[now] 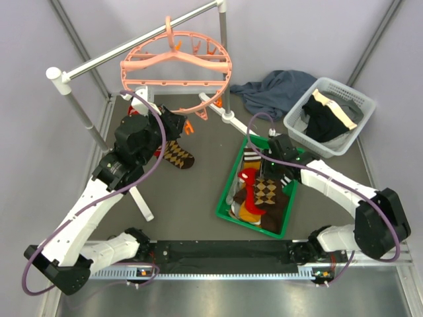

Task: Clip the socks to the hanger
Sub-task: Pick up the sock from the bin.

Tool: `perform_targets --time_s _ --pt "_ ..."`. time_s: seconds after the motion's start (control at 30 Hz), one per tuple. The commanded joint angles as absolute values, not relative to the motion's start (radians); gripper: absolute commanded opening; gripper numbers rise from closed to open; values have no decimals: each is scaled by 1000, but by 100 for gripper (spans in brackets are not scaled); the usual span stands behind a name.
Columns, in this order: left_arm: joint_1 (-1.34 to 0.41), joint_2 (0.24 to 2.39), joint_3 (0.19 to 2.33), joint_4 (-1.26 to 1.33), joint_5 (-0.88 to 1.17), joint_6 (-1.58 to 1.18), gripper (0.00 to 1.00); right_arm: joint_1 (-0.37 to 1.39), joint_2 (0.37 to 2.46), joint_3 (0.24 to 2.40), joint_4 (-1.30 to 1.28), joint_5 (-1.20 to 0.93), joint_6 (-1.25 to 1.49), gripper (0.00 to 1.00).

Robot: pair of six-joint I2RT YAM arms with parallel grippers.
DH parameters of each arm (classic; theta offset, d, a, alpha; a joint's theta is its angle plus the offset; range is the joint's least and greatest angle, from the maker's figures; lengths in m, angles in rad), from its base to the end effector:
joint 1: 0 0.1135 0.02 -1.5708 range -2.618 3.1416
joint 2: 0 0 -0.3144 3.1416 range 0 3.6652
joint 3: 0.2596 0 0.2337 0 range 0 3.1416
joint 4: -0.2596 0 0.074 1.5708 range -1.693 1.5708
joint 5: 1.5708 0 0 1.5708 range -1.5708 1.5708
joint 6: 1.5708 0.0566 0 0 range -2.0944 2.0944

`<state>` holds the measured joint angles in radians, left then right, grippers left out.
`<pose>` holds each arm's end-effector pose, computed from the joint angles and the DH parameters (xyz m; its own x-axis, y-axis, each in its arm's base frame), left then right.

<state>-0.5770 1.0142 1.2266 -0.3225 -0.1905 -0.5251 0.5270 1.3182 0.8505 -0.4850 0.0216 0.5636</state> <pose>0.1658 -0.0951 0.4725 -0.2691 -0.4121 -0.8705 0.2808 0.8310 -0.4803 0.2130 0.1225 0.2632 -0.8583 0.1185 -0.4993 -0.0396 0.9548 0.2947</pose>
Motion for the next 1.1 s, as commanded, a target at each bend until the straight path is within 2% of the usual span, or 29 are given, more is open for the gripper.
perform_targets --time_s 0.0,0.07,0.2,0.3,0.6,0.87,1.07 --pt "-578 1017 1227 -261 -163 -525 12 522 1354 818 -479 -77 537 33" --pt "-578 1014 1227 -261 -167 -523 12 523 1358 805 -479 -77 532 29" --pt "-578 1008 1229 -265 -172 -520 12 522 1322 807 -498 -63 509 8" --pt "-578 1002 1230 -271 -178 -515 12 522 1255 854 -558 -71 471 0" --pt "-578 1002 1244 -265 -186 -506 12 522 1039 1086 -687 41 312 0" --pt "-578 1019 1266 -259 -186 -496 12 523 999 1131 -537 155 206 0" --pt "-580 1034 1281 -265 -187 -489 13 522 1006 1169 -437 143 128 0"
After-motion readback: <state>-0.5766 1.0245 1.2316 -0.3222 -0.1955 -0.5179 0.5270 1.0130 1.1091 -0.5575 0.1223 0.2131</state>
